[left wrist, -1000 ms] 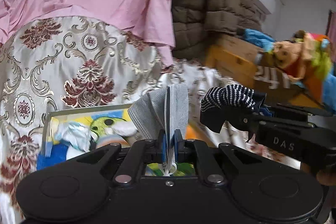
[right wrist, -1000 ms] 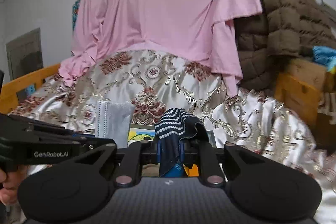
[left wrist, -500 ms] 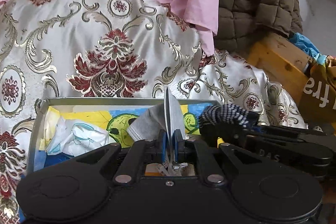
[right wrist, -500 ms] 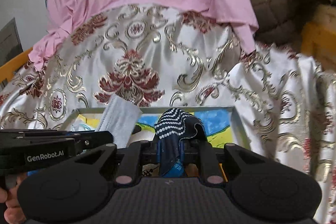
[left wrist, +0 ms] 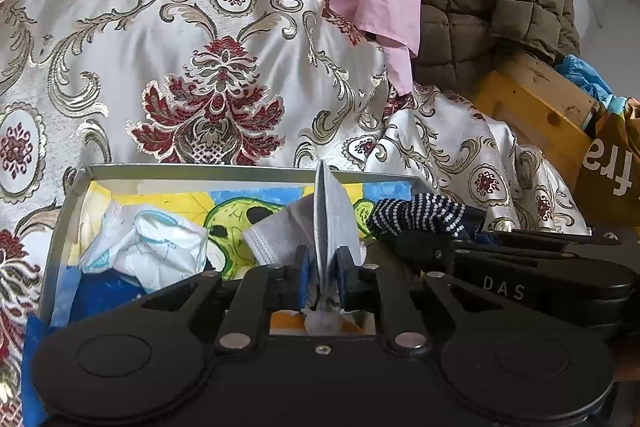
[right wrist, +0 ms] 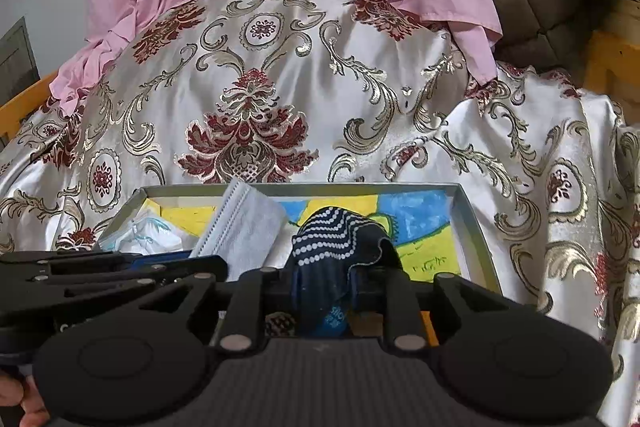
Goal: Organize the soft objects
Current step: 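Carry the grey mask with the left tool while the right tool carries the sock over the tray, then open the left tool to drop the mask while the right tool releases the sock into the tray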
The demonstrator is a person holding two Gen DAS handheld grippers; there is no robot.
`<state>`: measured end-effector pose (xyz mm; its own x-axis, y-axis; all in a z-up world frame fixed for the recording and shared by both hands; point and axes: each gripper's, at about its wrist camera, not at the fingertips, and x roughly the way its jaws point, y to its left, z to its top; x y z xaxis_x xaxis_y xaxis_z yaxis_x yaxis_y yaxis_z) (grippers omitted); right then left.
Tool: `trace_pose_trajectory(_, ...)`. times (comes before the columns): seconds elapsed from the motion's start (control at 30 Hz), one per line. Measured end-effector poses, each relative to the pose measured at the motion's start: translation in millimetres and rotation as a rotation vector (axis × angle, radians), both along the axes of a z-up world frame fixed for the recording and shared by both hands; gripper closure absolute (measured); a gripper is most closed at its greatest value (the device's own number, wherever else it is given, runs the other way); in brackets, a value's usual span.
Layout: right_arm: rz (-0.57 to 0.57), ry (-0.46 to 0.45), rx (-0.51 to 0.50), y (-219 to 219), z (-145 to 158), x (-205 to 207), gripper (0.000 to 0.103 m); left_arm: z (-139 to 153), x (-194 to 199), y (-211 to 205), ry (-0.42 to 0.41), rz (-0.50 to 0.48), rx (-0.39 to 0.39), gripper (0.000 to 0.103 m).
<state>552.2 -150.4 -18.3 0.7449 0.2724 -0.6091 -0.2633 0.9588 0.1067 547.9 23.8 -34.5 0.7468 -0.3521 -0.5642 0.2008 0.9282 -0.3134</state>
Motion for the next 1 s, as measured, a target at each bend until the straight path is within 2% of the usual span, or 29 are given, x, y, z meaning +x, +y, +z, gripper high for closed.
trace_pose_trajectory(0.2,-0.021,0.024,0.0,-11,4,-10,0.067,4,-13,-2,0.015,0.008,0.035,0.082)
trace_pose_trajectory(0.33,-0.034,0.051,0.007,-18,8,-18,0.052,10,-24,-1,0.018,0.017,0.037,0.082)
trace_pose_trajectory(0.43,-0.035,0.061,-0.008,-23,14,-29,0.046,16,-35,-2,0.017,0.026,0.039,0.081)
trace_pose_trajectory(0.63,-0.04,0.024,-0.007,-34,37,-60,0.03,33,-59,1,-0.003,0.046,0.035,0.067)
trace_pose_trajectory(0.77,-0.041,-0.022,0.001,-40,57,-84,0.019,51,-81,3,-0.027,0.068,0.028,0.052)
trace_pose_trajectory(0.8,-0.038,-0.04,0.006,-42,63,-93,0.018,56,-88,4,-0.037,0.073,0.026,0.047)
trace_pose_trajectory(1.0,-0.046,-0.122,0.033,-49,94,-137,0.007,90,-133,6,-0.103,0.082,0.029,0.032)
